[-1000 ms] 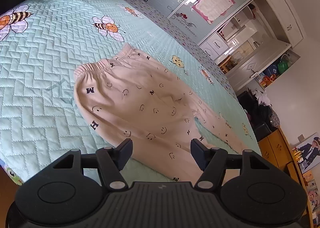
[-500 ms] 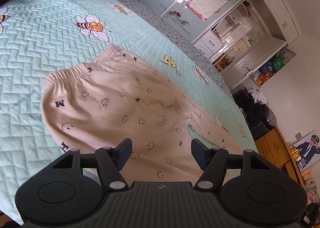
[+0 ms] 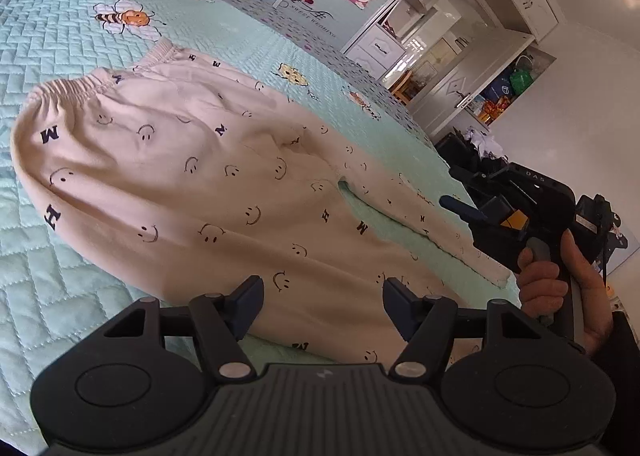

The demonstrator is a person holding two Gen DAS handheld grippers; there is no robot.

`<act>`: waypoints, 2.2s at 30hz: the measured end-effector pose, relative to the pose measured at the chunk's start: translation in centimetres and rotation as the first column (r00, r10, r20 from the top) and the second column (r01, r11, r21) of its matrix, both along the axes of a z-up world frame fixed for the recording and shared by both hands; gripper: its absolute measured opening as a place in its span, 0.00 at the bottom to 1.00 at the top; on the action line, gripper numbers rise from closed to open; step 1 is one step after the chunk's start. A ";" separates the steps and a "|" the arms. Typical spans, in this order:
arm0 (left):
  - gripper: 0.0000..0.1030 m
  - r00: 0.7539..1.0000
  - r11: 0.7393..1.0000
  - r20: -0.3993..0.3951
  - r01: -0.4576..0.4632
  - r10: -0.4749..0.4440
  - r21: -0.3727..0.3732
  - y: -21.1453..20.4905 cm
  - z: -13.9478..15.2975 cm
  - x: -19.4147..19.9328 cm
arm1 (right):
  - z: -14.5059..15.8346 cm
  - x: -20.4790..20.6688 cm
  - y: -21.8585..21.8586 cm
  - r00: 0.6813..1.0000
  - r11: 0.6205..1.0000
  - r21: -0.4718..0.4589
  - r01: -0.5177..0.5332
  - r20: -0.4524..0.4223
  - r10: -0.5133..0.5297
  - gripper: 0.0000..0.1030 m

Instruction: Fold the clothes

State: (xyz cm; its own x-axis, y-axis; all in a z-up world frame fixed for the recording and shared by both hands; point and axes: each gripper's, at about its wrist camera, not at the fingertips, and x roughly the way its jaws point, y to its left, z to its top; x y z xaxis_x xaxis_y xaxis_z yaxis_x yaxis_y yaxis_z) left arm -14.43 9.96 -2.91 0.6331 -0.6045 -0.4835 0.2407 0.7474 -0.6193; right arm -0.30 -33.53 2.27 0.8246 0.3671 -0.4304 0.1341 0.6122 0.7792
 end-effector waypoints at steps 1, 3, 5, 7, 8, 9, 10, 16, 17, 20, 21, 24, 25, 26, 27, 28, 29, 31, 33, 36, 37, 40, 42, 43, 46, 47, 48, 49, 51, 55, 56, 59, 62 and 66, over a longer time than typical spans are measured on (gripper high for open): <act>0.67 1.000 1.000 0.005 0.001 0.000 -0.003 0.2 0.1 0.0 | -0.2 -0.6 -1.2 0.999 0.999 0.003 0.036 0.003 -0.036 0.38; 0.67 1.000 1.000 0.012 0.006 -0.006 -0.019 0.4 0.0 0.2 | -1.1 -2.5 -3.9 0.993 0.993 0.007 0.115 0.004 -0.115 0.38; 0.67 1.000 0.999 0.018 0.013 -0.013 -0.038 0.5 -0.1 0.4 | -2.5 -4.5 -6.2 0.985 0.984 0.027 0.175 -0.015 -0.174 0.40; 0.68 1.000 0.998 0.012 0.023 -0.023 -0.054 0.2 -0.2 0.8 | -3.7 -6.2 -7.6 0.977 0.976 0.058 0.211 -0.042 -0.208 0.40; 0.69 1.000 0.998 0.002 0.028 -0.028 -0.059 -0.1 -0.3 1.0 | -4.0 -7.0 -7.7 0.976 0.974 0.058 0.217 -0.046 -0.214 0.40; 0.71 0.999 0.998 -0.005 0.032 -0.032 -0.057 -0.5 -0.2 1.1 | -4.3 -7.7 -7.7 0.975 0.974 0.054 0.222 -0.047 -0.219 0.41; 0.72 0.999 0.998 -0.007 0.035 -0.036 -0.051 -0.8 -0.2 1.1 | -4.6 -8.0 -7.5 0.975 0.974 0.063 0.220 -0.047 -0.217 0.42; 0.76 0.999 0.999 0.003 0.042 -0.042 -0.002 -1.4 0.9 -0.5 | -5.7 -7.2 -3.0 0.994 0.989 0.116 0.094 -0.059 -0.088 0.48; 0.76 0.999 0.999 0.009 0.042 -0.042 0.005 -1.3 1.1 -0.8 | -5.7 -7.0 -1.8 0.997 0.992 0.118 0.052 -0.056 -0.045 0.48; 0.77 0.999 1.000 0.021 0.026 -0.026 0.010 -0.5 1.6 -1.6 | -5.7 -6.9 2.4 0.994 0.989 0.115 -0.092 -0.049 0.098 0.48; 0.77 1.000 1.000 0.022 0.009 -0.009 0.002 0.1 1.7 -1.7 | -5.6 -7.1 4.0 0.987 0.984 0.106 -0.146 -0.044 0.151 0.48; 0.77 0.999 0.999 0.024 -0.048 0.048 -0.011 2.2 2.3 -1.5 | -4.9 -8.3 8.5 0.961 0.961 0.041 -0.274 -0.025 0.275 0.48; 0.77 0.997 0.998 0.028 -0.067 0.067 -0.012 2.9 2.6 -1.4 | -4.5 -8.7 9.8 0.952 0.952 -0.013 -0.305 -0.019 0.305 0.48; 0.77 0.996 0.996 0.036 -0.087 0.087 -0.013 3.6 2.9 -1.5 | -4.1 -9.1 11.2 0.942 0.940 -0.067 -0.335 -0.015 0.335 0.48; 0.77 0.993 0.994 0.043 -0.106 0.107 -0.015 4.4 3.3 -1.5 | -3.6 -9.5 12.5 0.931 0.924 -0.120 -0.363 -0.012 0.364 0.48; 0.77 0.991 0.992 0.048 -0.125 0.126 -0.017 5.1 3.5 -1.5 | -3.3 -9.9 13.7 0.925 0.906 -0.193 -0.376 -0.015 0.381 0.48; 0.77 0.988 0.990 0.051 -0.143 0.143 -0.019 5.7 3.6 -1.7 | -2.9 -10.2 14.8 0.920 0.883 -0.271 -0.383 -0.020 0.392 0.48; 0.77 0.983 0.984 0.051 -0.174 0.176 -0.028 6.9 3.8 -1.9 | -2.6 -10.9 16.7 0.912 0.833 -0.396 -0.387 -0.033 0.408 0.48; 0.77 0.980 0.980 0.035 -0.195 0.197 -0.042 7.7 3.7 -2.2 | -2.8 -11.1 17.8 0.909 0.795 -0.465 -0.389 -0.051 0.414 0.44; 0.77 0.978 0.978 0.025 -0.205 0.206 -0.045 8.2 3.5 -2.8 | -3.6 -10.8 19.3 0.902 0.739 -0.541 -0.401 -0.093 0.421 0.27; 0.77 0.979 0.978 0.025 -0.202 0.203 -0.044 8.2 3.5 -2.9 | -3.9 -10.6 19.8 0.902 0.723 -0.564 -0.400 -0.104 0.418 0.24; 0.77 0.980 0.980 0.023 -0.197 0.198 -0.044 8.4 3.4 -3.3 | -4.1 -11.5 19.8 0.900 0.677 -0.624 -0.391 -0.103 0.424 0.02; 0.77 0.980 0.979 0.019 -0.198 0.199 -0.043 8.6 3.4 -3.4 | -3.8 -12.7 20.0 0.889 0.649 -0.647 -0.400 -0.100 0.447 0.01; 0.78 0.979 0.979 0.018 -0.200 0.201 -0.045 8.7 3.3 -3.5 | -3.6 -13.6 20.3 0.878 0.636 -0.651 -0.415 -0.103 0.467 0.01; 0.78 0.979 0.978 0.011 -0.204 0.205 -0.049 8.9 3.0 -3.6 | -2.8 -15.5 20.5 0.859 0.622 -0.656 -0.428 -0.080 0.507 0.01; 0.78 0.979 0.978 0.007 -0.204 0.205 -0.049 8.8 2.9 -3.6 | -2.4 -16.0 20.5 0.855 0.623 -0.657 -0.424 -0.064 0.514 0.01; 0.78 0.979 0.978 0.004 -0.203 0.203 -0.049 8.7 2.9 -3.6 | -2.0 -16.4 20.6 0.851 0.624 -0.659 -0.420 -0.048 0.522 0.01; 0.78 0.980 0.979 0.003 -0.199 0.199 -0.048 8.5 2.9 -3.6 | -1.8 -16.2 20.7 0.851 0.625 -0.658 -0.420 -0.045 0.524 0.01; 0.78 0.981 0.981 0.010 -0.191 0.192 -0.043 8.2 3.1 -3.8 | -1.5 -15.2 21.2 0.857 0.626 -0.663 -0.411 -0.046 0.514 0.09; 0.78 0.980 0.979 0.014 -0.200 0.201 -0.041 8.3 3.4 -4.1 | -2.0 -12.8 22.3 0.881 0.620 -0.697 -0.361 -0.038 0.471 0.61; 0.78 0.979 0.978 0.012 -0.203 0.204 -0.039 8.4 3.4 -4.1 | -2.3 -12.3 22.5 0.886 0.618 -0.703 -0.352 -0.037 0.463 0.66; 0.78 0.977 0.976 0.003 -0.214 0.214 -0.035 8.8 3.3 -4.1 | -3.4 -12.2 23.2 0.864 0.591 -0.703 -0.395 -0.066 0.499 0.04; 0.79 0.975 0.974 -0.003 -0.222 0.222 -0.033 9.2 3.0 -3.9 | -3.7 -14.3 23.9 0.848 0.557 -0.728 -0.400 -0.063 0.527 0.01; 0.80 0.974 0.973 -0.021 -0.227 0.226 -0.037 9.4 2.3 -3.6 | -3.3 -17.1 24.3 0.842 0.539 -0.756 -0.373 -0.032 0.538 0.12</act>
